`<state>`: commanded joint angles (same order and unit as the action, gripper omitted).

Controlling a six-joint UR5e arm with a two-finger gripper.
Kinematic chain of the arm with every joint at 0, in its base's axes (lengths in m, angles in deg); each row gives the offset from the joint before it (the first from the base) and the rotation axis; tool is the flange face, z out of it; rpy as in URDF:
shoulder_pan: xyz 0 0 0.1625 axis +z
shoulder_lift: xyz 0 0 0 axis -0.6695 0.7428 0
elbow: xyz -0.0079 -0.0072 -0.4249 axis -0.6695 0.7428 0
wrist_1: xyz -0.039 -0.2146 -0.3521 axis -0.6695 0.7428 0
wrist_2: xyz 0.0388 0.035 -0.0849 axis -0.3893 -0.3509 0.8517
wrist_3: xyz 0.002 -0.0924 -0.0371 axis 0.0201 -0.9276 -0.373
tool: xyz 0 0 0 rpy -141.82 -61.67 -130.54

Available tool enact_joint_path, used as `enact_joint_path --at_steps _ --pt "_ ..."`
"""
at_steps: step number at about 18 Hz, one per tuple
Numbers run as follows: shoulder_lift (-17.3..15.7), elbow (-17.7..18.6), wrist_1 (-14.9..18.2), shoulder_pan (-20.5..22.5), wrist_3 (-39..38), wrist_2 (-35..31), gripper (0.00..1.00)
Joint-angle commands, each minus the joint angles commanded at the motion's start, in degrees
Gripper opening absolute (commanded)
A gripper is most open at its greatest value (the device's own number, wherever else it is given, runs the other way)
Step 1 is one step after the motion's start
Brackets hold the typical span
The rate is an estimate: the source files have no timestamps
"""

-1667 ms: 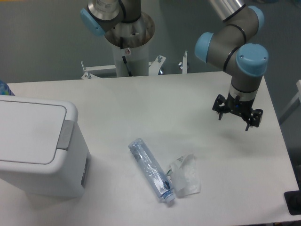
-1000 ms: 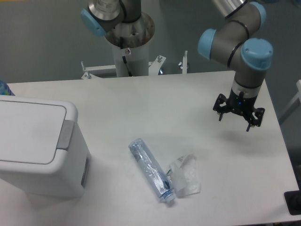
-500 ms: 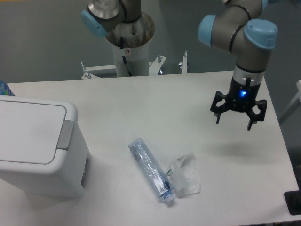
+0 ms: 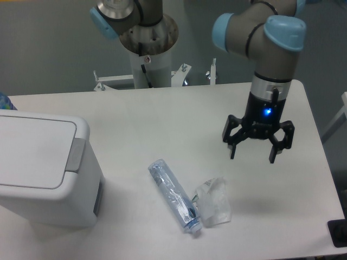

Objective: Open the trash can
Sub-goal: 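Move the gripper over to the white trash can's lid edge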

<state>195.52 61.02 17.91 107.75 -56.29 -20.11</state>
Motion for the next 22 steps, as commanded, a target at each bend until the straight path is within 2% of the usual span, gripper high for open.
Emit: enact_joint_path --at_steps 4,7,11,18,22 --pt "-0.17 -1.76 0.00 -3.26 -6.78 -0.09 1.00" --pt "-2.36 -1.24 0.09 -6.07 -11.95 0.00 1.00" --pt "-3.69 -1.68 0.00 -8.79 -20.05 -0.09 1.00" --pt "-3.69 -1.24 -0.09 -18.10 -26.91 0.09 1.00" --pt "-4.48 1.13 -0.09 -20.57 -27.00 0.09 1.00"
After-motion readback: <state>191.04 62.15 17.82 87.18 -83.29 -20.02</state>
